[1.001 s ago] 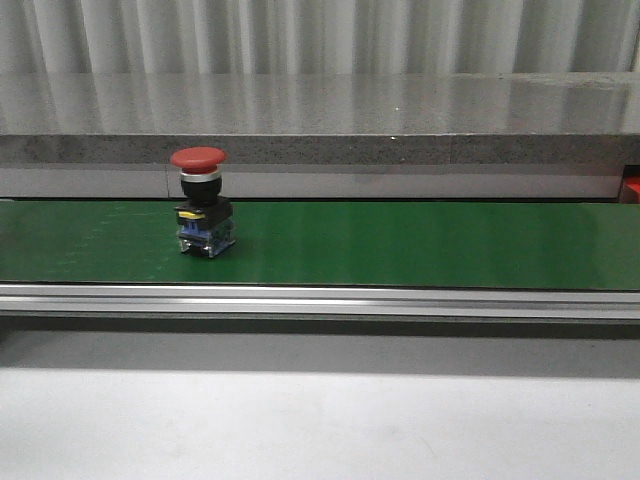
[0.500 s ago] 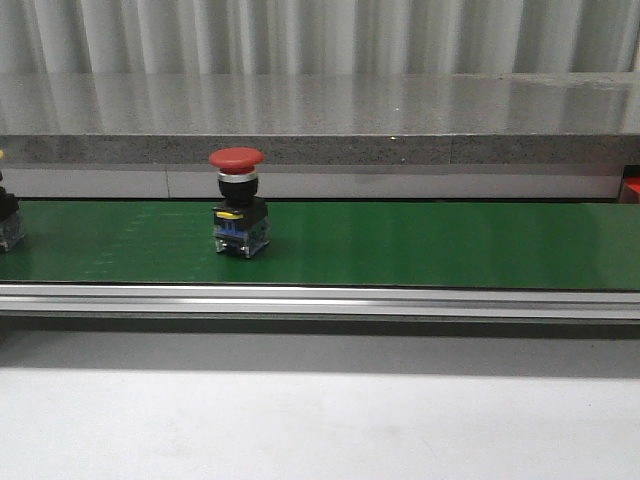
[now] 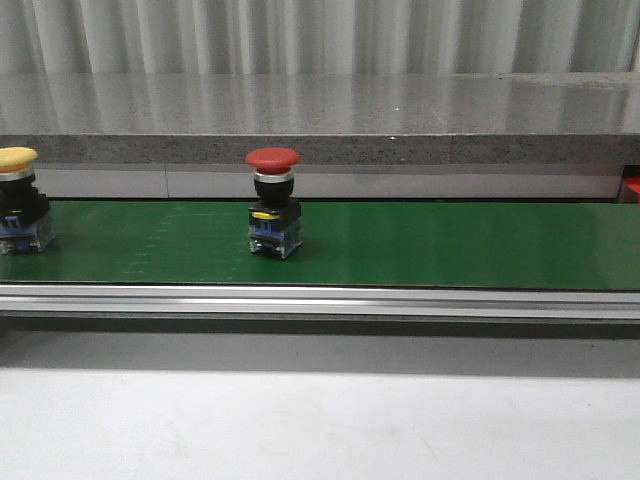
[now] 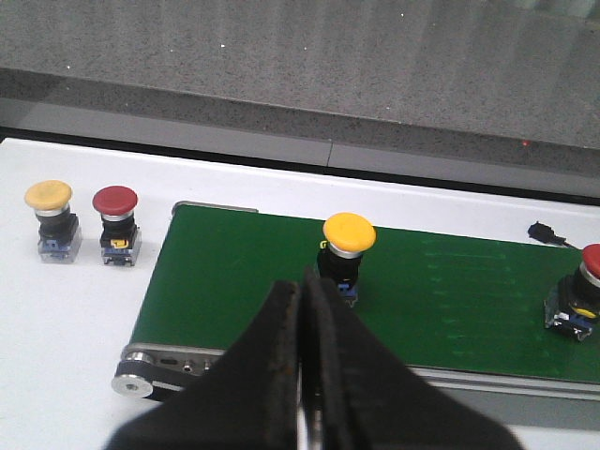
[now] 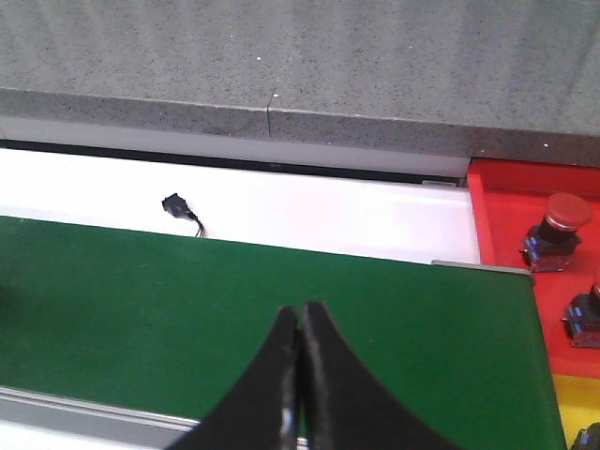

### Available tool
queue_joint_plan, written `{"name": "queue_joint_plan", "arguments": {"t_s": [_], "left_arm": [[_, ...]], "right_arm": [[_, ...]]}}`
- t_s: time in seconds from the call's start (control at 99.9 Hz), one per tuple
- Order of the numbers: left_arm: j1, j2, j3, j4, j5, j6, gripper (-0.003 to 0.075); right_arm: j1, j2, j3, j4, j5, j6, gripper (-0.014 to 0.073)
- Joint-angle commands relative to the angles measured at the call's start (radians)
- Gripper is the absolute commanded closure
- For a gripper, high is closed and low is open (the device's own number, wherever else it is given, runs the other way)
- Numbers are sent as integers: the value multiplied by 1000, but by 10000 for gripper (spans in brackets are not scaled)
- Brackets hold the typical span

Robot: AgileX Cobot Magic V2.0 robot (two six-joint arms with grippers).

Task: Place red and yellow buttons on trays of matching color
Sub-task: 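Move the right gripper down toward the red button on the belt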

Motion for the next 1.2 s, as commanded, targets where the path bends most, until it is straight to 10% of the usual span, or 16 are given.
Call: {"name": "queue_joint_plan", "arguments": {"t_s": [0.0, 0.18, 0.44, 1.191], "left_arm": [[-8, 7, -25, -5, -80, 2, 741], [-8, 7, -25, -5, -80, 2, 741], [-8, 7, -25, -5, -80, 2, 741], [-8, 7, -25, -5, -80, 2, 741]], "right_arm": [[-1, -3, -26, 2, -66, -9, 660], [-1, -3, -26, 2, -21, -9, 529], [-1, -3, -26, 3, 10, -8, -58], [348, 560, -278, 23, 89, -31, -69]]}}
